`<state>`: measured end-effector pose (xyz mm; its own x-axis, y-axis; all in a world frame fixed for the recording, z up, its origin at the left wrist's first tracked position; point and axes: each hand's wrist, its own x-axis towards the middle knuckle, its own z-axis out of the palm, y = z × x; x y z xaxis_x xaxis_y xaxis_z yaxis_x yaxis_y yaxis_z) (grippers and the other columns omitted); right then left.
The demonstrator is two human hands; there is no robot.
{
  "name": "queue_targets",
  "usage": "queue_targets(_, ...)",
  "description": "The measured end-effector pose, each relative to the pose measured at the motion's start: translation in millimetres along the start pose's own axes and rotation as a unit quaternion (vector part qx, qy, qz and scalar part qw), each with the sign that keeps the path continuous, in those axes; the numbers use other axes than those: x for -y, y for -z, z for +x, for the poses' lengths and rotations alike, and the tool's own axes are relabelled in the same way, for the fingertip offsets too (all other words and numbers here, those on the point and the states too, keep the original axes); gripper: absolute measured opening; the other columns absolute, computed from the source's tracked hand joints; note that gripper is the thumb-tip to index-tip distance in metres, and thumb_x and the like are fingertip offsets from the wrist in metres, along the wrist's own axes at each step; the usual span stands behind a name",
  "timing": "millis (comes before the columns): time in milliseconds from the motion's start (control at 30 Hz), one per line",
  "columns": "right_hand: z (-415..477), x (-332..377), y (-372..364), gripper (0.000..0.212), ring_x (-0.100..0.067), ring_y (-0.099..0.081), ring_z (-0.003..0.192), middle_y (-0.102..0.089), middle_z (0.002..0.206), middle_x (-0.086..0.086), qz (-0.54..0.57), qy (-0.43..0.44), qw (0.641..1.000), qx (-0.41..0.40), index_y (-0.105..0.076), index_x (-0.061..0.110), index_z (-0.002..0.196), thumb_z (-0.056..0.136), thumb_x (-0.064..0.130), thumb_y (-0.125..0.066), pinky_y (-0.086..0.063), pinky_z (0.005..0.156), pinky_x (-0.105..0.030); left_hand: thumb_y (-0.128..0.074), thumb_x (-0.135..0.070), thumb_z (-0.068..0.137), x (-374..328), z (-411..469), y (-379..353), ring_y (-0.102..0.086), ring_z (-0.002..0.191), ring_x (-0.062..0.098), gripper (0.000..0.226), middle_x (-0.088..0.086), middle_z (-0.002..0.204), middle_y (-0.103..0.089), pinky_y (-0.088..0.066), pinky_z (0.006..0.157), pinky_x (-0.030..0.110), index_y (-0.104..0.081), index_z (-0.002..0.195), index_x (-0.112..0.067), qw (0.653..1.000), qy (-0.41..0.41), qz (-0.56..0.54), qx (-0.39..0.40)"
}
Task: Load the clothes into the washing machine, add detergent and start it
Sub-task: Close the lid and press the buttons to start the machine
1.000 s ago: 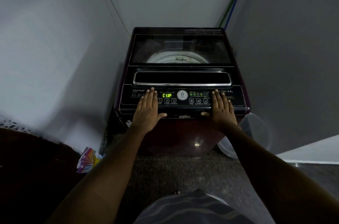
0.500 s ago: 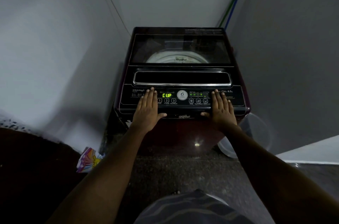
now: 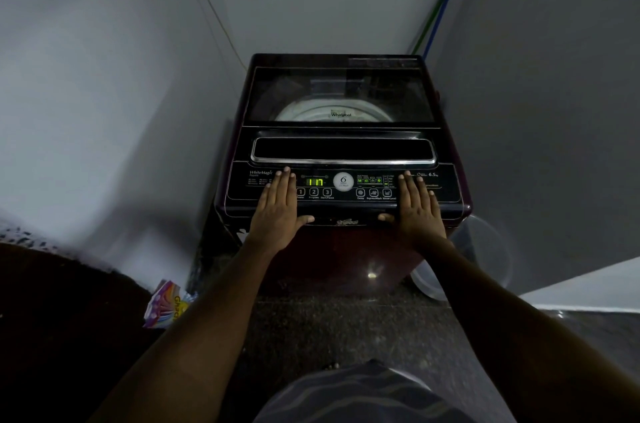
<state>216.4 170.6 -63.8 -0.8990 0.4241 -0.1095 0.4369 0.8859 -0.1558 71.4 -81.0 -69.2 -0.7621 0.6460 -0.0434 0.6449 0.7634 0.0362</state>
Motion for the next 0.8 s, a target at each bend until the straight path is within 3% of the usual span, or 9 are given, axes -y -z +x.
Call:
queue_targets(533,2.7,-1.9,-2.0,0.098,-0.019,0.024,0.144,0.020,0.159,-0.003,-0.010,0.001,1.000,0.008,0.018,0.015,0.150,0.079,0.076,-0.011,0.012,0.117,-0.040,-0.034,-0.067,0.091,1.1,0.9,-1.7,0.013,0.149,0.029,0.100,0.017,0.160,0.017,0.007,0.116,0.040,0.011,0.151,-0.002,1.000,-0.003,0.002,0.001)
queue_targets(800,2.1,-1.1,-0.5,0.093,-0.020,0.020,0.146,0.018,0.160,-0.002,0.005,0.000,1.000,0.007,0.014,0.015,0.151,0.088,0.070,-0.026,0.008,0.119,-0.042,-0.033,-0.068,0.091,1.6,-0.9,-2.7,0.010,0.150,0.028,0.099,0.016,0.161,0.014,0.004,0.118,0.040,0.008,0.152,-0.002,1.000,-0.002,0.001,-0.008)
